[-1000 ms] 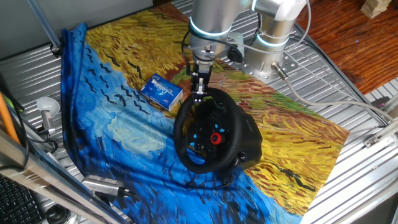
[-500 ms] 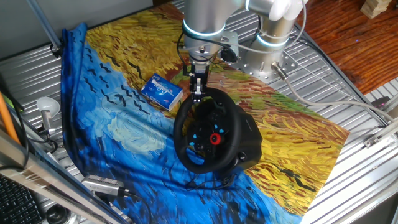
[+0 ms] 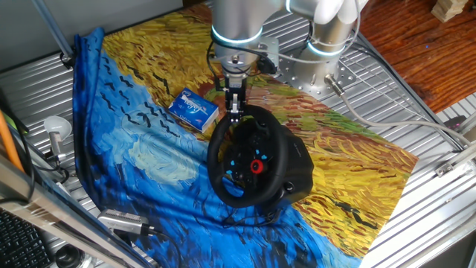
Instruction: Rotate the steering wheel 90 degrees counterclockwise
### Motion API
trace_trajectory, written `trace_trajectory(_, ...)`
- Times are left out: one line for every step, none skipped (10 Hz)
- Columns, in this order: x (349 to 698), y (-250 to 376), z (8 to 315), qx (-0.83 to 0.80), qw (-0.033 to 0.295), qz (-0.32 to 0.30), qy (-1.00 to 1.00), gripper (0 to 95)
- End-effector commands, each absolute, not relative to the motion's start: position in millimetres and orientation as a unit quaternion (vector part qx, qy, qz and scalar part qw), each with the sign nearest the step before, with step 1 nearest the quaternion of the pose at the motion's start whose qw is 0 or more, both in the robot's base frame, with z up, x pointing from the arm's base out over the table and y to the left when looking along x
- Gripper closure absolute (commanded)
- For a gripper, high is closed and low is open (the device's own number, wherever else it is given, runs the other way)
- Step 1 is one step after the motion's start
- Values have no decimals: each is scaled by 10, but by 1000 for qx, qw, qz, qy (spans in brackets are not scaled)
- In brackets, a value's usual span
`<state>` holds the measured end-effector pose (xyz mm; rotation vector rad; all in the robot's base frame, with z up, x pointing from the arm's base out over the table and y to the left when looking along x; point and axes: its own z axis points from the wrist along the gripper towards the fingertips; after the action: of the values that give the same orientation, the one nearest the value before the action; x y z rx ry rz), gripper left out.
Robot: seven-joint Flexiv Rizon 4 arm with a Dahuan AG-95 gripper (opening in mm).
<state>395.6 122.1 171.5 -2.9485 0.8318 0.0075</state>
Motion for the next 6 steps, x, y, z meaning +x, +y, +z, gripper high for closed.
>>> trace_trajectory(3959,1230,1709,-961,46,19,272,950)
trace_trajectory(3959,1230,1707,-960,48,31,274,950)
trace_trajectory(3959,1230,1706,-960,52,36,274,950)
trace_trajectory(3960,1230,1705,-958,56,47,276,950)
trace_trajectory(3960,1230,1704,-957,61,60,278,950)
trace_trajectory(3960,1229,1703,-956,66,65,278,950)
